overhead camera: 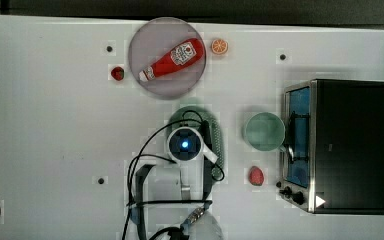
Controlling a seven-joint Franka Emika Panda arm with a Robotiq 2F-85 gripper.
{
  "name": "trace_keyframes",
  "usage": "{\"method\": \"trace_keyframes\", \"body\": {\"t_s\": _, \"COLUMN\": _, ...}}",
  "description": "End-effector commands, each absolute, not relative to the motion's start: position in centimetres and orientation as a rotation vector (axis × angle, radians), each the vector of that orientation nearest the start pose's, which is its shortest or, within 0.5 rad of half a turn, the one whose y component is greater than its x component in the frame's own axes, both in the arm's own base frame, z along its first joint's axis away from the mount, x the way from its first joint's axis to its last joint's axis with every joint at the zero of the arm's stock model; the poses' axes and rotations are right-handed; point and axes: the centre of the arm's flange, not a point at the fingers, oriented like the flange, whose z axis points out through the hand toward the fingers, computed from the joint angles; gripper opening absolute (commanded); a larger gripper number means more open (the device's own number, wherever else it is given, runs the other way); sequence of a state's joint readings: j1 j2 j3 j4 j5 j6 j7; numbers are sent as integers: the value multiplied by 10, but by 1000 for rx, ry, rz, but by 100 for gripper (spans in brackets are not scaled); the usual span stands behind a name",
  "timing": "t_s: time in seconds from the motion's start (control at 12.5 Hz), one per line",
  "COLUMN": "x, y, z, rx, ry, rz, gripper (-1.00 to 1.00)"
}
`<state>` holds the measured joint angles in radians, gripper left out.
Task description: Drag strainer right to left.
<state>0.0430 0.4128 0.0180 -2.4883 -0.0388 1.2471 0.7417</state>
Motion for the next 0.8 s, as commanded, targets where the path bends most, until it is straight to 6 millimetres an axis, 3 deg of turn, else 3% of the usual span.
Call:
{"method": "trace_keyframes", "body": {"t_s": 0.08, "x": 465, "y": 61, "z": 148, "rx": -2359, "ry": 2092, "rz": 35, "gripper": 100}}
{"method": "trace_keyframes", "body": {"t_s": 0.4, "x": 461, "y": 98, "z": 146, "rx": -2323, "ry": 2135, "rz": 52, "gripper": 100}}
{"method": "trace_keyframes", "body": {"t_s": 0.8, "x": 457, "y": 165, "z": 144, "rx": -2277, "ry": 2170, "rz": 75, "gripper": 100}}
